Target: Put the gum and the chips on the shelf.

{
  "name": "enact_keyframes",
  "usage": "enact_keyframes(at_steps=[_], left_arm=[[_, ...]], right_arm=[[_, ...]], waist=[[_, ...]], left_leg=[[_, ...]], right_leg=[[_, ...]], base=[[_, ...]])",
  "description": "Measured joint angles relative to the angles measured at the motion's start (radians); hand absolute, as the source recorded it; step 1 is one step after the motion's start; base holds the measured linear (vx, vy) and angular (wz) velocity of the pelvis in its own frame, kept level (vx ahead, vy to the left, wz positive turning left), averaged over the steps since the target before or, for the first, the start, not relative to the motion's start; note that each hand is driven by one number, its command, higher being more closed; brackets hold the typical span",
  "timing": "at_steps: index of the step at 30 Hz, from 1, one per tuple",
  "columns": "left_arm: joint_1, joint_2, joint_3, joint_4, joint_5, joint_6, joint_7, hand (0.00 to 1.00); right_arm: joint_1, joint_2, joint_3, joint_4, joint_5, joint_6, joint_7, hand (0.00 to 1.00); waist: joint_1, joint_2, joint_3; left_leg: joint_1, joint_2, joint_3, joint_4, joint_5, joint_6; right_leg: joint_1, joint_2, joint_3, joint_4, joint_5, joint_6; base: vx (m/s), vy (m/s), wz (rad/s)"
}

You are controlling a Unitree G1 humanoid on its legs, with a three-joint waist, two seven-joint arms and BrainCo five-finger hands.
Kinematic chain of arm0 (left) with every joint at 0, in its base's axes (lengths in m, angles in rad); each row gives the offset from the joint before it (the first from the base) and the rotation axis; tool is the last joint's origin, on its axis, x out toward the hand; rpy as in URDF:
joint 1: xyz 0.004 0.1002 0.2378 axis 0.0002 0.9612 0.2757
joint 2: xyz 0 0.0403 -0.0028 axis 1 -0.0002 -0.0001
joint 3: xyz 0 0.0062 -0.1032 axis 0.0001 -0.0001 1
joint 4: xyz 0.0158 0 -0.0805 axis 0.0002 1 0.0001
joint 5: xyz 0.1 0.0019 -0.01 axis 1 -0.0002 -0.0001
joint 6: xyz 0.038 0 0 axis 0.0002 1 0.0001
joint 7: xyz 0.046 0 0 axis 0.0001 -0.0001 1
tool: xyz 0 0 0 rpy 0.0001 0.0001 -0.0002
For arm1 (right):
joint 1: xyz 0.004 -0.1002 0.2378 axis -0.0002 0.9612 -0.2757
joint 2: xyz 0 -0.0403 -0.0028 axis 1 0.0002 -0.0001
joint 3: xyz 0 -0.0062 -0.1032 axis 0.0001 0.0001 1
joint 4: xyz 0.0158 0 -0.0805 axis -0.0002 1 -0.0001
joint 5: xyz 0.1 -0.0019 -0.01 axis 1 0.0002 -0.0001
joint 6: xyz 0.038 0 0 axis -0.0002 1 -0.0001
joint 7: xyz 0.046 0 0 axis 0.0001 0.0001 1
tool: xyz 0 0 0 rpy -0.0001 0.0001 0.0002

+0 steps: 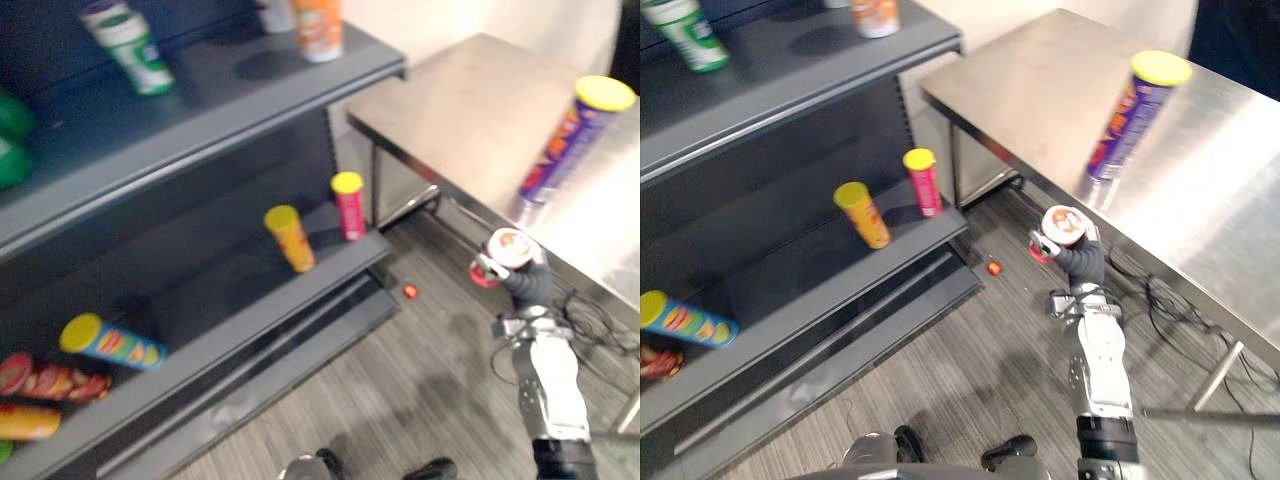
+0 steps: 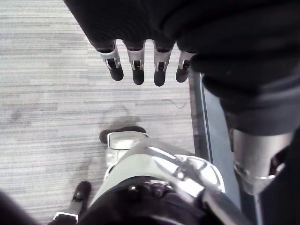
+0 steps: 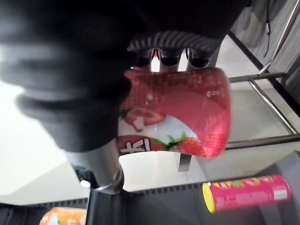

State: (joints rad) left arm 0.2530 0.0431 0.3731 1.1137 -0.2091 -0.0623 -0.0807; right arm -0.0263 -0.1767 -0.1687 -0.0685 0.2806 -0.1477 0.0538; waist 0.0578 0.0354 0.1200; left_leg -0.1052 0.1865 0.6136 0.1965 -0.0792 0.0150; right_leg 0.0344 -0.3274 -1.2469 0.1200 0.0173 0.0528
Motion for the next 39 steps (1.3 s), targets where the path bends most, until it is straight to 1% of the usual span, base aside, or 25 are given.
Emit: enact_keyframes(at_steps=[2, 3, 4, 5, 7, 8, 9, 10, 13, 14, 16, 23, 26, 27, 28, 30, 31, 32, 33, 34, 35, 36, 37, 38, 39], left_arm=[[-0.006, -0.001, 0.001, 0.002, 0.028, 0.001, -0.003, 0.00], [-0.014, 0.000, 0.008, 0.005, 0.035, 0.002, -0.004, 0.00], [-0.015, 0.003, 0.018, 0.015, 0.036, 0.006, -0.002, 0.00], [-0.015, 0.003, 0.018, 0.021, 0.036, 0.007, -0.001, 0.00], [-0.013, 0.003, 0.018, 0.032, 0.036, 0.008, 0.001, 0.00], [-0.012, 0.007, 0.018, 0.036, 0.036, 0.008, 0.002, 0.00], [-0.012, 0.010, 0.018, 0.037, 0.036, 0.008, 0.003, 0.00], [-0.015, 0.019, 0.018, 0.034, 0.035, 0.007, 0.006, 0.00], [-0.014, 0.027, 0.028, 0.027, 0.031, 0.007, 0.010, 0.00], [-0.014, 0.026, 0.030, 0.026, 0.031, 0.008, 0.013, 0.00], [-0.012, 0.023, 0.038, 0.025, 0.025, 0.008, 0.013, 0.00], [-0.017, 0.022, 0.065, 0.007, 0.014, 0.007, -0.006, 0.00], [-0.025, 0.020, 0.065, -0.009, 0.009, 0.007, -0.008, 0.00], [-0.025, 0.019, 0.065, -0.014, -0.023, 0.006, -0.007, 0.00], [-0.025, 0.019, 0.065, -0.020, -0.028, 0.007, -0.007, 0.00], [-0.024, 0.020, 0.065, -0.028, -0.063, 0.006, -0.006, 0.00], [-0.019, 0.020, 0.061, -0.040, -0.067, 0.007, -0.005, 0.00], [-0.017, 0.022, 0.051, -0.049, -0.067, 0.006, -0.004, 0.00], [-0.018, 0.033, 0.009, -0.062, -0.079, 0.003, -0.002, 0.00], [-0.033, 0.046, -0.023, -0.063, -0.085, -0.002, -0.001, 0.00], [-0.044, 0.053, -0.029, -0.062, -0.087, -0.004, 0.002, 0.00], [-0.060, 0.061, -0.045, -0.059, -0.091, -0.009, 0.010, 0.00], [-0.065, 0.061, -0.056, -0.061, -0.091, -0.019, 0.010, 0.00], [-0.072, 0.068, -0.059, -0.058, -0.091, -0.023, 0.011, 0.00], [-0.075, 0.069, -0.065, -0.056, -0.091, -0.023, 0.011, 0.00]], right_arm=[[0.005, 0.004, -0.022, -0.002, -0.008, 0.007, -0.001, 1.00], [0.005, 0.013, -0.032, -0.002, -0.008, 0.008, -0.002, 1.00], [0.006, 0.032, -0.047, -0.002, -0.009, 0.009, -0.005, 1.00], [0.007, 0.035, -0.053, -0.002, -0.009, 0.009, -0.007, 1.00], [0.006, 0.037, -0.061, -0.002, -0.019, 0.011, -0.017, 1.00], [0.006, 0.037, -0.062, -0.002, -0.033, 0.011, -0.023, 1.00], [0.006, 0.037, -0.062, -0.002, -0.041, 0.012, -0.023, 1.00], [0.007, 0.038, -0.062, 0.001, -0.046, 0.013, -0.024, 1.00], [0.007, 0.039, -0.060, 0.008, -0.045, 0.013, -0.027, 1.00], [0.006, 0.039, -0.060, 0.008, -0.045, 0.013, -0.027, 1.00], [0.005, 0.039, -0.056, 0.008, -0.046, 0.013, -0.024, 1.00], [-0.022, 0.039, 0.007, 0.014, -0.046, 0.013, -0.006, 1.00], [-0.057, 0.039, 0.043, 0.064, -0.046, 0.013, -0.004, 1.00], [-0.079, 0.038, 0.064, 0.087, -0.046, 0.014, -0.004, 1.00], [-0.087, 0.038, 0.073, 0.094, -0.046, 0.014, -0.004, 1.00], [-0.098, 0.037, 0.101, 0.099, -0.045, 0.014, -0.003, 1.00], [-0.101, 0.036, 0.120, 0.098, -0.045, 0.014, 0.000, 1.00], [-0.102, 0.036, 0.125, 0.097, -0.045, 0.014, 0.002, 1.00], [-0.101, 0.038, 0.131, 0.096, -0.045, 0.013, 0.013, 1.00], [-0.100, 0.038, 0.140, 0.097, -0.045, 0.013, 0.023, 1.00], [-0.096, 0.040, 0.141, 0.093, -0.046, 0.013, 0.023, 1.00], [-0.069, 0.039, 0.133, 0.070, -0.046, 0.013, 0.020, 1.00], [-0.048, 0.039, 0.127, 0.050, -0.046, 0.013, 0.019, 1.00], [-0.018, 0.039, 0.114, 0.022, -0.045, 0.013, 0.020, 1.00], [0.001, 0.039, 0.107, 0.005, -0.045, 0.013, 0.020, 1.00]], waist=[[-0.006, 0.001, -0.007], [-0.003, -0.006, -0.008], [-0.003, -0.013, -0.009], [-0.003, -0.012, -0.009], [-0.001, -0.014, -0.008], [0.000, -0.020, -0.008], [0.000, -0.024, -0.007], [-0.001, -0.039, -0.006], [0.017, -0.061, -0.003], [0.030, -0.064, -0.002], [0.036, -0.065, -0.001], [0.043, -0.069, 0.022], [0.062, -0.076, 0.035], [0.069, -0.080, 0.043], [0.072, -0.082, 0.045], [0.093, -0.088, 0.054], [0.091, -0.082, 0.061], [0.086, -0.076, 0.067], [0.082, -0.059, 0.077], [0.081, -0.056, 0.081], [0.079, -0.055, 0.086], [0.046, -0.057, 0.091], [0.018, -0.063, 0.094], [0.001, -0.067, 0.096], [-0.002, -0.070, 0.098]], left_leg=[[0.003, -0.029, 0.000, -0.098, 0.014, -0.021], [0.002, -0.043, -0.004, -0.129, 0.028, -0.027], [0.006, -0.067, -0.019, -0.153, 0.042, -0.016], [0.012, -0.076, -0.022, -0.161, 0.045, -0.011], [0.030, -0.101, -0.022, -0.178, 0.049, -0.004], [0.031, -0.112, -0.026, -0.178, 0.048, 0.000], [0.029, -0.118, -0.031, -0.178, 0.048, 0.003], [0.022, -0.132, -0.051, -0.179, 0.050, 0.010], [0.022, -0.148, -0.065, -0.200, 0.050, 0.012], [0.022, -0.151, -0.070, -0.201, 0.049, 0.014], [0.021, -0.151, -0.073, -0.198, 0.044, 0.021], [-0.015, -0.092, -0.054, -0.148, 0.045, 0.020], [-0.034, -0.063, -0.057, -0.104, 0.039, 0.014], [-0.042, -0.054, -0.066, -0.083, 0.032, 0.011], [-0.046, -0.052, -0.072, -0.074, 0.027, 0.010], [-0.048, -0.049, -0.092, -0.047, 0.010, 0.012], [-0.051, -0.049, -0.139, -0.033, 0.000, 0.023], [-0.050, -0.049, -0.168, -0.030, -0.001, 0.025], [-0.053, -0.050, -0.227, -0.027, 0.002, 0.030], [-0.069, -0.042, -0.282, -0.033, 0.019, 0.032], [-0.069, -0.051, -0.314, -0.047, 0.028, 0.041], [-0.066, -0.102, -0.414, -0.095, 0.062, 0.044], [-0.060, -0.143, -0.474, -0.115, 0.076, 0.044], [-0.053, -0.186, -0.526, -0.123, 0.080, 0.041], [-0.051, -0.206, -0.551, -0.122, 0.081, 0.040]], right_leg=[[-0.004, -0.003, -0.049, 0.009, 0.008, 0.001], [-0.009, -0.013, -0.064, 0.020, 0.011, -0.002], [-0.007, -0.039, -0.073, 0.051, 0.011, -0.004], [-0.003, -0.052, -0.073, 0.068, 0.011, -0.004], [0.006, -0.100, -0.070, 0.125, 0.011, -0.004], [0.006, -0.129, -0.066, 0.159, 0.011, -0.004], [0.006, -0.140, -0.065, 0.171, 0.011, -0.004], [0.006, -0.157, -0.065, 0.181, 0.011, -0.004], [0.007, -0.159, -0.055, 0.168, 0.011, -0.004], [0.007, -0.157, -0.037, 0.158, 0.011, -0.004], [0.007, -0.150, -0.020, 0.147, 0.011, -0.004], [0.006, -0.082, -0.012, 0.099, 0.009, -0.006], [0.007, -0.063, -0.012, 0.097, 0.004, -0.013], [0.013, -0.059, -0.012, 0.097, 0.005, -0.013], [0.017, -0.059, -0.013, 0.098, 0.005, -0.013], [0.036, -0.071, -0.011, 0.124, 0.008, -0.012], [0.039, -0.097, 0.066, 0.197, 0.032, -0.043], [0.030, -0.107, 0.144, 0.238, 0.050, -0.068], [-0.057, -0.111, 0.392, 0.337, 0.033, -0.112], [-0.127, -0.006, 0.675, 0.315, -0.070, -0.040], [-0.148, 0.049, 0.799, 0.291, -0.100, -0.030], [-0.170, 0.138, 1.013, 0.243, -0.140, -0.018], [-0.176, 0.157, 1.083, 0.231, -0.146, -0.015], [-0.185, 0.160, 1.134, 0.233, -0.153, -0.004], [-0.188, 0.159, 1.163, 0.234, -0.154, -0.002]], base=[[-0.09, 0.182, 0.76], [-0.15, 0.211, 0.61], [-0.10, 0.108, 0.37], [-0.10, 0.124, 0.24], [-0.06, 0.105, 0.11], [-0.05, 0.092, 0.12], [-0.06, 0.112, 0.26], [-0.03, 0.063, 0.24], [-0.05, 0.066, 0.17], [-0.07, 0.057, 0.13], [-0.04, 0.030, 0.10], [-0.02, -0.001, -0.01], [0.01, -0.010, 0.01], [0.03, 0.008, 0.15], [0.04, 0.034, 0.22], [0.05, 0.086, 0.38], [0.05, 0.141, 0.68], [0.10, 0.197, 1.04], [0.08, 0.115, 1.03], [0.07, 0.075, 1.06], [0.04, 0.000, 1.67], [0.06, -0.021, 2.02], [0.09, -0.036, 2.47], [0.09, -0.045, 1.85], [0.10, -0.059, 2.00]])
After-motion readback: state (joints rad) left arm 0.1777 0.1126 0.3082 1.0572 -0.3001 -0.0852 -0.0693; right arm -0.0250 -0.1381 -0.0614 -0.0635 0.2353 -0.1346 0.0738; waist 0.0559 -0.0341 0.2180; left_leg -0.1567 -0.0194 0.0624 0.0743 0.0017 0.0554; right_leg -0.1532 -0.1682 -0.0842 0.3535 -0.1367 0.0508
